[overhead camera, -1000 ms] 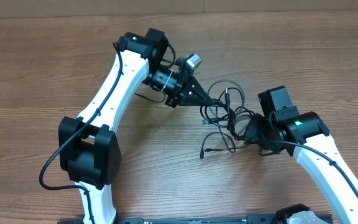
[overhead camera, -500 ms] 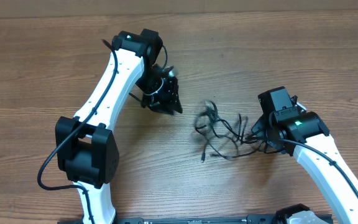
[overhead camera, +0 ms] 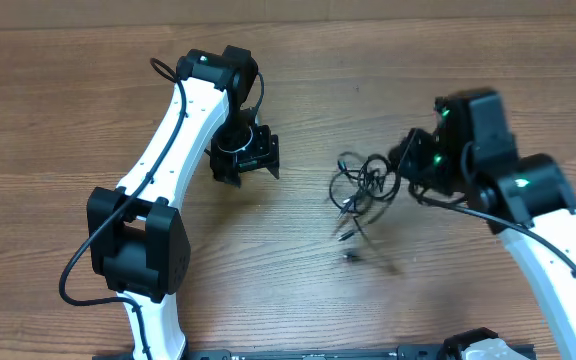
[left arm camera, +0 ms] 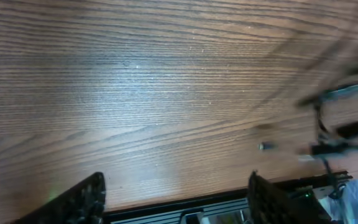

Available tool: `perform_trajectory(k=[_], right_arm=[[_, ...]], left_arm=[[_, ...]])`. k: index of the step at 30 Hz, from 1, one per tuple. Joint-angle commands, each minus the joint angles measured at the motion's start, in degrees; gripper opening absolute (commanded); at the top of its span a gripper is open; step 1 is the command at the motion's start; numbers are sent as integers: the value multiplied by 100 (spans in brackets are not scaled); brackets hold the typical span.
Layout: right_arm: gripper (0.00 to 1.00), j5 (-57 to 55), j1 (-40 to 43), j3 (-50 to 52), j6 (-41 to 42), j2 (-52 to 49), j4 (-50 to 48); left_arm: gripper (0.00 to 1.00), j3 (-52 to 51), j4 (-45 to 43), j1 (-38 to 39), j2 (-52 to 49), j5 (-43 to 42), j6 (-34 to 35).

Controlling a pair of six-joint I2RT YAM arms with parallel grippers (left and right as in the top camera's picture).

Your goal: Untangle cables

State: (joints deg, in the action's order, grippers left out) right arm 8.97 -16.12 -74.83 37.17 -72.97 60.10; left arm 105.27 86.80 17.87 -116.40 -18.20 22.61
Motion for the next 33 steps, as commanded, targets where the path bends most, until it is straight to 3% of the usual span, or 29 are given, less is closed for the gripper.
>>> perform_trajectory(k=[1, 6, 11, 14, 20, 23, 33], right_arm=[[4, 1703, 11, -984, -581, 76, -74], [4, 1888, -2, -1067, -1051, 15, -337], [4, 1604, 0, -1064, -575, -350, -46], [4, 2509, 0, -1064, -227, -549, -249], [4, 4419, 138, -1134, 81, -551, -1849], [4, 4428, 208, -1150, 472, -549, -2006], [4, 4430, 205, -1150, 463, -549, -2000]], left_arm=[[78, 138, -4, -11, -39, 79, 52], [81, 138, -13, 4, -39, 79, 55], [83, 138, -85, 70, -39, 55, 59], [89, 136, -118, 153, -39, 57, 59], [97, 136, -164, 282, -39, -9, 55], [97, 136, -162, 284, -39, -35, 55], [97, 133, -831, 284, -46, -251, 188]])
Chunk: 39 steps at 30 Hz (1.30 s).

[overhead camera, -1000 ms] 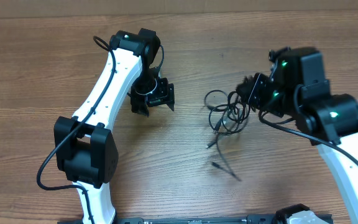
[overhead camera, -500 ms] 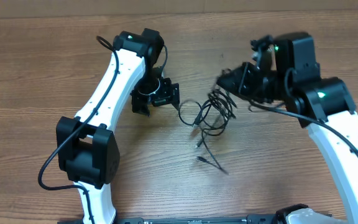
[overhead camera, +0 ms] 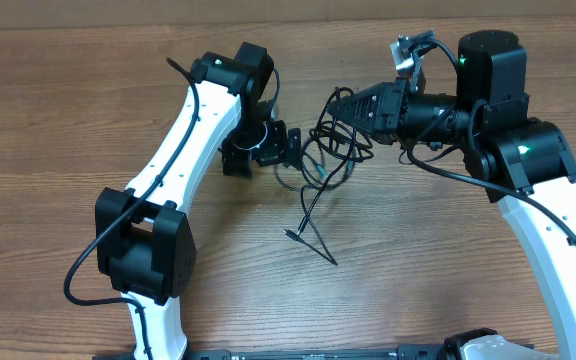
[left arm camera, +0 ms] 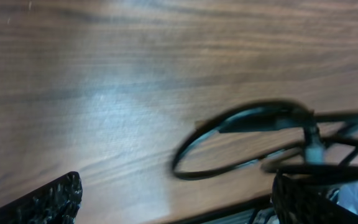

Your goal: Untangle cables

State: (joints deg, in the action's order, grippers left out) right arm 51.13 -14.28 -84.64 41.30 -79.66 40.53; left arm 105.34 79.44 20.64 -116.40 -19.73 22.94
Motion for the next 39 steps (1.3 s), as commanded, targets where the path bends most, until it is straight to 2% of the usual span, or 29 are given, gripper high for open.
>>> perform_trajectory(k=[1, 9, 15, 24, 33, 34, 36, 37, 39], right_arm=[[4, 212, 22, -168, 50, 120, -46], [4, 210, 24, -168, 376, 120, -302], [4, 190, 24, -168, 487, 120, -601], [4, 186, 33, -168, 592, 120, -964], [4, 260, 345, -168, 872, 120, -1091], [4, 278, 372, -168, 918, 120, -1091], [4, 317, 422, -168, 955, 120, -1088], [4, 315, 442, -168, 949, 120, -1075], [4, 315, 463, -168, 946, 120, -1036]], left_arm=[[96, 127, -142, 7, -50, -79, 157], [94, -179, -474, 17, -50, -173, 372], [93, -251, -409, 142, -50, -258, 232], [90, -411, -435, 411, -50, 57, 249], [90, -1154, -1174, 420, -50, 22, 304], [87, -1226, -1283, 420, -50, 22, 304], [72, -1349, -1495, 420, -50, 24, 304], [61, -1397, -1567, 420, -50, 28, 304], [33, -1464, -1644, 413, -50, 142, 306]])
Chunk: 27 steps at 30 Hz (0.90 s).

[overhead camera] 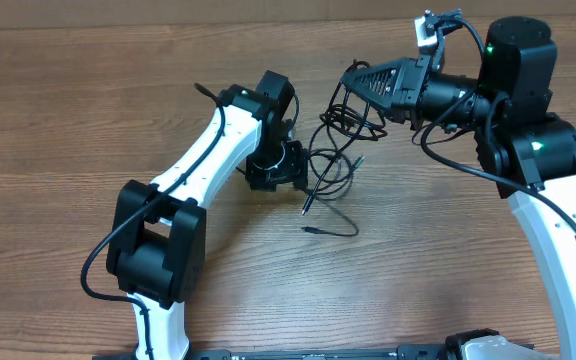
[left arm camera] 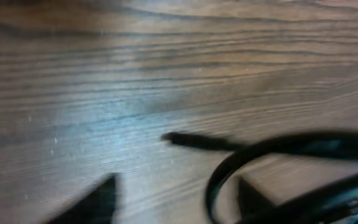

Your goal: Untangle cables

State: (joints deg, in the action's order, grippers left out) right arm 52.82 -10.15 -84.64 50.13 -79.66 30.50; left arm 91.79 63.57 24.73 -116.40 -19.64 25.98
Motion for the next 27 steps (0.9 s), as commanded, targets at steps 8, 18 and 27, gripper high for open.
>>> perform_trajectory(k=[8, 18, 27], right_arm=[[4, -675, 55, -168, -719, 114, 754], [8, -5187, 55, -162, -992, 109, 2806], [4, -6907, 55, -157, -968, 107, 3501]], left_arm=[[4, -125, 208, -7, -50, 848, -33], [4, 927, 1687, -723, -48, 1217, -308], [4, 2330, 2575, -1309, -39, 1283, -306]])
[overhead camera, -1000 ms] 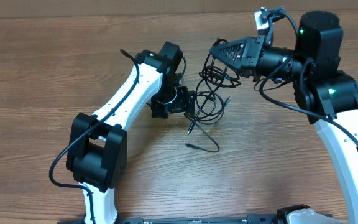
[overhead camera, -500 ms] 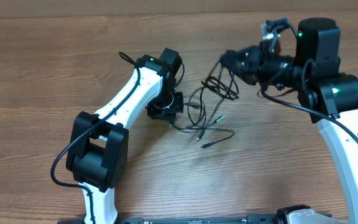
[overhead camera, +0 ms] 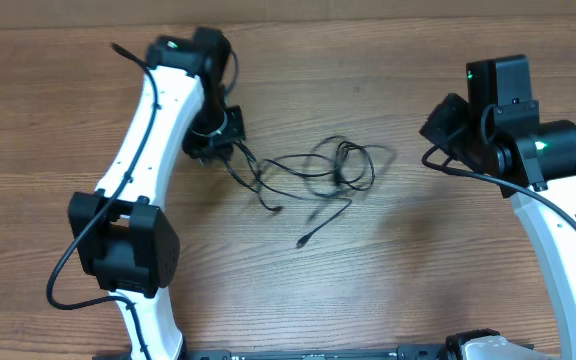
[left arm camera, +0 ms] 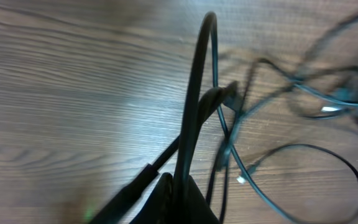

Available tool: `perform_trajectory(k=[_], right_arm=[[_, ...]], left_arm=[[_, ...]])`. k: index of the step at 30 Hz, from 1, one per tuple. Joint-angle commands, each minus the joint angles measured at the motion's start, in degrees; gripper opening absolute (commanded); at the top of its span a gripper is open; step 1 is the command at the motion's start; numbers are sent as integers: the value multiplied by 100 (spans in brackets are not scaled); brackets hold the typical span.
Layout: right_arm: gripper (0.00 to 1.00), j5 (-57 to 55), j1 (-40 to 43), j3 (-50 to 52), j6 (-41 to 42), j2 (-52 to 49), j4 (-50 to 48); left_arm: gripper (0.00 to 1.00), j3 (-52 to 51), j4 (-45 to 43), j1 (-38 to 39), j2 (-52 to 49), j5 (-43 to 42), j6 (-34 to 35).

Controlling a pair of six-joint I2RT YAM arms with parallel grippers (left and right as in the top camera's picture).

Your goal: Untangle cables

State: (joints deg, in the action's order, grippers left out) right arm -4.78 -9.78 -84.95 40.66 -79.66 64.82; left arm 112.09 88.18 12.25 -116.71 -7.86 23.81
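A loose tangle of thin black cables (overhead camera: 333,165) lies spread across the middle of the wooden table. My left gripper (overhead camera: 220,140) is at its left end, shut on a thick black cable (left arm camera: 194,112) that rises from between the jaws (left arm camera: 182,199). Thinner strands (left arm camera: 303,93) trail off to the right over the wood. One free plug end (overhead camera: 301,241) rests nearer the front. My right gripper (overhead camera: 436,125) is pulled back to the right, apart from the cables; its fingers do not show clearly.
The wooden table (overhead camera: 418,280) runs under everything. A black rail (overhead camera: 318,354) lies along the front edge. The left arm's own wire (overhead camera: 68,270) loops off its base.
The right gripper no longer holds the bundle and now sits back at the right. The left gripper, shut on a cable, is farther left, and the tangle lies stretched out flat on the table.
First the right gripper held the knotted bundle at centre right while the left stood open and apart. Then the right had lifted the bundle toward the left gripper. The left was then at the strands. Now the left grips one cable and the bundle lies spread out.
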Motion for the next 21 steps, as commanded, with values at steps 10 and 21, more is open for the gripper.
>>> perform_trajectory(k=[10, 21], right_arm=[[31, 750, 9, -109, -284, -264, 111], [84, 3491, -586, -76, -2721, -1543, 48]], left_arm=[[4, 393, -125, -87, 20, -2544, -1357], [4, 2055, 149, -81, 24, -3738, -1211]])
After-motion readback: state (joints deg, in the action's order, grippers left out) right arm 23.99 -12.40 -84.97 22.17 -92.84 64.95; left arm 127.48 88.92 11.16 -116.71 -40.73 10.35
